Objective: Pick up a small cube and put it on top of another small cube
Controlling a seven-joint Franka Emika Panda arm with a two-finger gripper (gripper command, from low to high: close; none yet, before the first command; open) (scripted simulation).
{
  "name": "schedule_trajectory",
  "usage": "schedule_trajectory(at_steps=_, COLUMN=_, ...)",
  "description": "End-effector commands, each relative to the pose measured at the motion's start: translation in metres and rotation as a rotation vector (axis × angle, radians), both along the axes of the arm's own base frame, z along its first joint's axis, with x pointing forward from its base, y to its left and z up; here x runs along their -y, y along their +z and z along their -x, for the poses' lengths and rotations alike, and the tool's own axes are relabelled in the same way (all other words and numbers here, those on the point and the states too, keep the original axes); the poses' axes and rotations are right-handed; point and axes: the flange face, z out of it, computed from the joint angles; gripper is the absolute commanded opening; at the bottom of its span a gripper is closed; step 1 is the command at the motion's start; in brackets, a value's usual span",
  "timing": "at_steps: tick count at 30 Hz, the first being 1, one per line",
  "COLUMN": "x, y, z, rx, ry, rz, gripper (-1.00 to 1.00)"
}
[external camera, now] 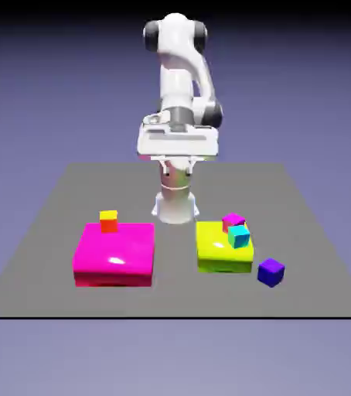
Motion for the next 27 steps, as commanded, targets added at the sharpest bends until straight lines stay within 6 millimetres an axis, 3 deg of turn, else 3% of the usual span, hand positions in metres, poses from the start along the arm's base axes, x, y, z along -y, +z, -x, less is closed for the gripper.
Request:
schedule_trajectory(at_steps=1, x=-0.008, y=0.009, z=0.001, rx=0.012, ry=-0.012, rz=-0.01, gripper=0.0)
schedule_trajectory(at_steps=8, x=-0.07, y=0.059, z=0.012, rx=0.085, ry=-0.093, rz=-0.069, gripper=0.0)
schedule_trajectory(at_steps=15, x=-0.143, y=0.085, z=0.03, rx=0.14, ry=-0.17, rz=-0.111, gripper=0.0)
schedule_trajectory(at_steps=21, x=-0.21, y=0.082, z=0.047, rx=0.171, ry=-0.238, rz=-0.132, gripper=0.0)
schedule_trajectory(at_steps=27, x=-0.276, y=0.053, z=0.061, rx=0.186, ry=-0.314, rz=-0.137, gripper=0.0)
